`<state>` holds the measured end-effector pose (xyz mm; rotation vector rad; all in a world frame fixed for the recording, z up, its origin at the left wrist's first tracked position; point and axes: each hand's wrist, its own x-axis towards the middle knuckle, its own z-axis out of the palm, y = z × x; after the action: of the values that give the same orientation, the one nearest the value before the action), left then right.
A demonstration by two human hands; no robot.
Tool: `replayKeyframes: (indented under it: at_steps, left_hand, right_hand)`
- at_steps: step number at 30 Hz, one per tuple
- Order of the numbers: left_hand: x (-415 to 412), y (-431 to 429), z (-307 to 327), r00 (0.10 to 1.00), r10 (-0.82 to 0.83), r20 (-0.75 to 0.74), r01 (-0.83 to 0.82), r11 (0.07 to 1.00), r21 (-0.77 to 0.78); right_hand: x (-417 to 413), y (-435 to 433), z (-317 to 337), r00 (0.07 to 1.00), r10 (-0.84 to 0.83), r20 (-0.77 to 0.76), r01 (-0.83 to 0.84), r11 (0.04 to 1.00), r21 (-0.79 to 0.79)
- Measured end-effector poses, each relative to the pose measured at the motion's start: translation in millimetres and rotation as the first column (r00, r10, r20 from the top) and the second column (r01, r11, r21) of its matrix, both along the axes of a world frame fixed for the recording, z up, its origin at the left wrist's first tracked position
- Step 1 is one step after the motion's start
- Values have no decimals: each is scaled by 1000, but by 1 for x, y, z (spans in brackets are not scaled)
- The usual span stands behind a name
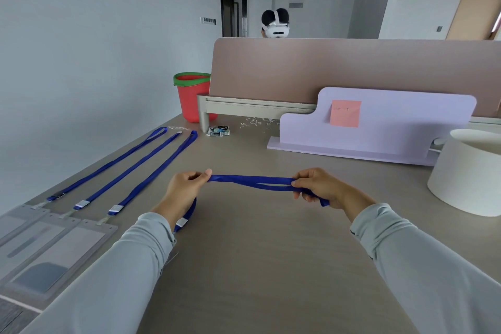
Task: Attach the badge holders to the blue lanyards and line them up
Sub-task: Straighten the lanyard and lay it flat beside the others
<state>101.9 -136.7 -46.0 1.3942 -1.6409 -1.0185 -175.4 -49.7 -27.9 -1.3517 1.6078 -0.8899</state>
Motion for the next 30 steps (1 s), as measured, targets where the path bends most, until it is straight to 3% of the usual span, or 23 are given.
replayKeyframes:
  at_steps: [10, 13, 15, 18, 23, 30]
  left_hand:
    - [-3, -1, 1, 1000, 21, -17, -21, 1000, -23]
    - [-3, 0, 0, 1000, 21, -7, -21, 999, -30]
    - [-3, 0, -1, 1000, 28, 13, -28, 999, -32]
    - [-3, -1, -2, 999, 18, 47, -16, 999, -47]
    - [-8, -1, 1, 997, -19, 81, 25, 997, -67]
    - [-6, 2, -2, 995, -14, 96, 22, 997, -80]
  right_hand:
    - [-19, 2, -10, 945, -285, 158, 292, 956, -21]
    - [-23, 1, -11, 848, -367, 382, 407, 913, -27]
    - [-27, 1, -12, 720, -406, 563, 483, 876, 15]
    - [-30, 2, -14, 572, -398, 717, 510, 857, 69]
    - [-27, 3, -13, 439, -348, 828, 505, 858, 94]
    - [-32, -3, -16, 401, -353, 845, 571, 818, 70]
